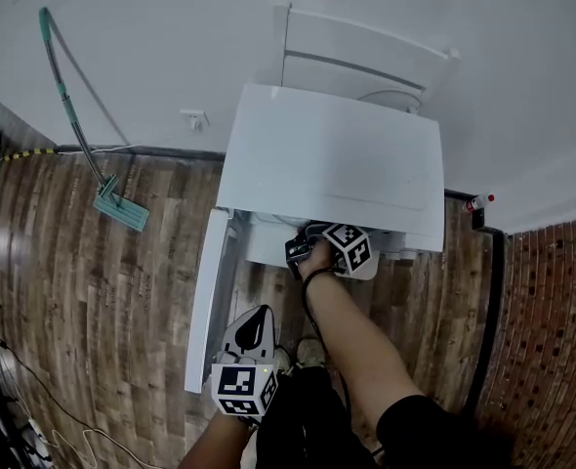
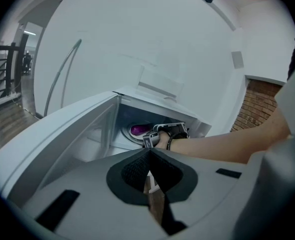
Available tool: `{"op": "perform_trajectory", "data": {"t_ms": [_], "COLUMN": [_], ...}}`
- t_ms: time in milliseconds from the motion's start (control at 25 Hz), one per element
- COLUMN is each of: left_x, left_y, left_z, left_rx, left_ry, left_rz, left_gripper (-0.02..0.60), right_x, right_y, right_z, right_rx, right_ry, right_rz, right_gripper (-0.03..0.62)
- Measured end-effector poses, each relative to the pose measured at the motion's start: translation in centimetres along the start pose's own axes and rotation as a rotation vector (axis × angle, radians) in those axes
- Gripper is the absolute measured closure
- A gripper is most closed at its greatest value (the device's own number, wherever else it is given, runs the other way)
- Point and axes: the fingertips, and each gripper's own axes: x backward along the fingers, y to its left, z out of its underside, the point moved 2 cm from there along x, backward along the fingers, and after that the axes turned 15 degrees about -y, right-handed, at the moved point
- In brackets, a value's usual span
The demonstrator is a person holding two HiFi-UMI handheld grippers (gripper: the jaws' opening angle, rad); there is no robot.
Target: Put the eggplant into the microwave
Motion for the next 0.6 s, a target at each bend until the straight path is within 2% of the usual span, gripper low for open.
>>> {"op": "perform_trajectory", "data": {"t_ms": [240,400,480,600], "left_x": [0.6,0.8,0.8,0.8], "left_y": [0.4,0.3,0.3,0.5], "left_z": [1.2,1.2,1.1,1.2], "left_rx": [0.008,0.008,0.004,0.004], "left_ry": [0.028,0.034,0.035,0.038], "left_rz": [-0.011,-0.009,-0.007,-0.007], "left_gripper": [0.584,0.584,0.584,0.584], "right_x": [-0.4,0.5,0.8,0.8], "right_y": [0.6,0.4,0.6,1.0], "right_z": [0.2,-0.3,-0.6,-0.7], "right_rx": [0.075,0.141,0.18,0.353], "right_ry": [-0.018,-0.087,-0.113,-0.134], "right_rz": [-0.001,-0.015,-0.04,-0.043], "right_gripper": [0.558,0.55,0.514,0.425]}}
